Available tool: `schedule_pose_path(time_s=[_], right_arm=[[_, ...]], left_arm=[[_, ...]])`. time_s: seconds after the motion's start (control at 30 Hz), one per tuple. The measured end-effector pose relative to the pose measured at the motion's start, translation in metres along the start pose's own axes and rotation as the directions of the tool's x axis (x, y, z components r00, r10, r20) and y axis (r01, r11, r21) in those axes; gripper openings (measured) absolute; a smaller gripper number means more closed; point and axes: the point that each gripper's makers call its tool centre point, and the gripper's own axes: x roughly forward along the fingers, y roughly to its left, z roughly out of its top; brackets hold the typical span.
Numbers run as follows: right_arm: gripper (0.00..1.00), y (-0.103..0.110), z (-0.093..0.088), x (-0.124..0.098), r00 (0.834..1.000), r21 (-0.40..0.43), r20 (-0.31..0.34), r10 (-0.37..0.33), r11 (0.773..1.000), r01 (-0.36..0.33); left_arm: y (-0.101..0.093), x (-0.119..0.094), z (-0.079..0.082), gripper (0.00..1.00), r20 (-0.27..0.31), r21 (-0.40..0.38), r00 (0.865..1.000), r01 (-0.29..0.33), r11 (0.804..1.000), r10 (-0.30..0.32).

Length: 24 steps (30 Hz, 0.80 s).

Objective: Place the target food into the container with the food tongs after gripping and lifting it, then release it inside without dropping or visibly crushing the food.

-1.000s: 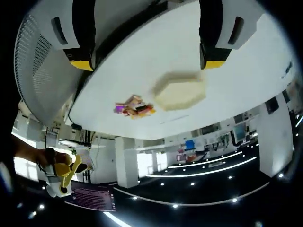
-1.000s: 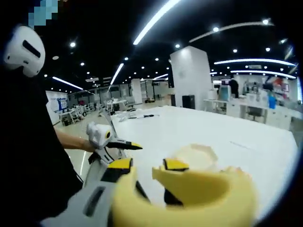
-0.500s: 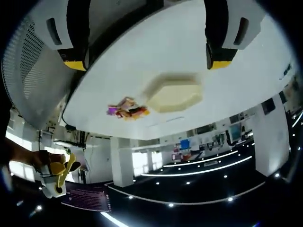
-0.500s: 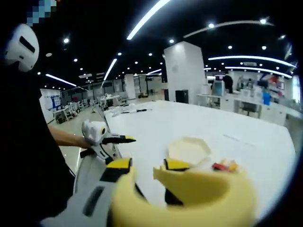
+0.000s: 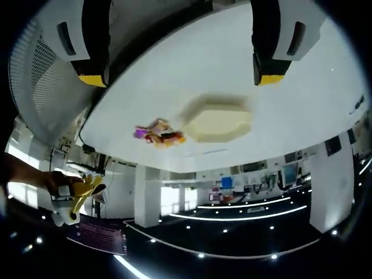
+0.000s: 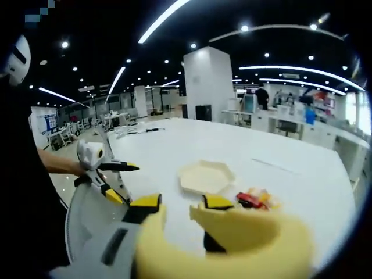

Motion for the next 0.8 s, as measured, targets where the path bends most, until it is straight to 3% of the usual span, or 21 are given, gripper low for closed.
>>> schedule_pose_path(time_s=[0.3, 0.57, 0.8], right_arm=[[0.27, -0.027, -0.013, 0.015, 0.998, -0.063, -0.061, -0.034, 0.998, 0.030], [0.27, -0.071, -0.046, 0.046, 0.985, -0.121, -0.159, -0.064, 0.992, 0.045], [0.27, -0.093, -0.067, 0.079, 0.966, -0.202, -0.257, -0.029, 0.979, -0.024]], left_arm=[[0.006, -0.001, 0.000, 0.99, 0.011, -0.037, 1.000, -0.024, 0.999, 0.025], [0.008, -0.002, -0.002, 0.99, 0.003, -0.031, 0.999, -0.039, 0.999, 0.039], [0.005, -0.001, -0.005, 0.99, -0.018, -0.035, 0.999, -0.028, 0.999, 0.028]])
